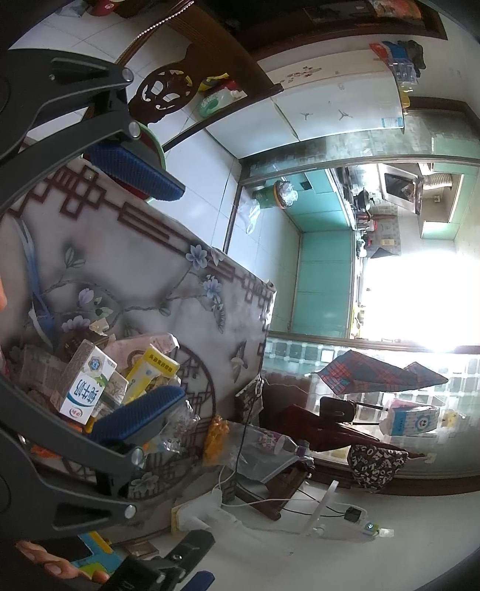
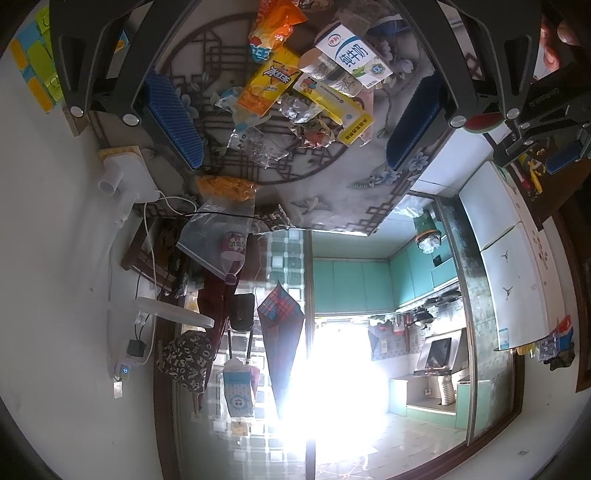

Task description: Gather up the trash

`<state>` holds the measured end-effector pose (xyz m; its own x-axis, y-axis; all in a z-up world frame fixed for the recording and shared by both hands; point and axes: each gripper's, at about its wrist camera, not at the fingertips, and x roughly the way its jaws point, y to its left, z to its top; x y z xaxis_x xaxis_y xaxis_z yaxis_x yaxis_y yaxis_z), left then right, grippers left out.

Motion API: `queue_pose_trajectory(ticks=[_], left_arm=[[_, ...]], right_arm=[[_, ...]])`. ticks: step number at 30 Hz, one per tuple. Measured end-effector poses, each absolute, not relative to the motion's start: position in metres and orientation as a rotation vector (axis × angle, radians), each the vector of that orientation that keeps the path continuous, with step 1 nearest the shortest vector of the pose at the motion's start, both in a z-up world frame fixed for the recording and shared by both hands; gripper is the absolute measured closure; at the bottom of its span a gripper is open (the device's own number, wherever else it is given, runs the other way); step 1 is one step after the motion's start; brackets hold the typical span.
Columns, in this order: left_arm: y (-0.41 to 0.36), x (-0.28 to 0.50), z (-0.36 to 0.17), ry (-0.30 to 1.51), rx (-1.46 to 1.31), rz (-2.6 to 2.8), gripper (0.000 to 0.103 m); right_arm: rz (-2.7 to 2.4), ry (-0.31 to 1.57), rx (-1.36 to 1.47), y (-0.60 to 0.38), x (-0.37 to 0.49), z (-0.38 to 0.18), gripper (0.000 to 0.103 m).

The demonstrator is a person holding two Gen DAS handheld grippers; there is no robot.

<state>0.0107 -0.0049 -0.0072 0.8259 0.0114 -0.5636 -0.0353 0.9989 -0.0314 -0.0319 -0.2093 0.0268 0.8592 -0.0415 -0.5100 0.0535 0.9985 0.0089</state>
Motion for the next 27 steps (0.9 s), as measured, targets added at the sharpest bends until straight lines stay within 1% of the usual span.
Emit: queue_pose_trajectory(ticks=[27], left_arm=[[0.0001, 0.0145, -0.0101, 0.604, -0.03, 0.04, 0.005]], right_arm=[[-0.051, 0.543, 0.021, -0.2073, -0.0281, 0.0248, 0.007]])
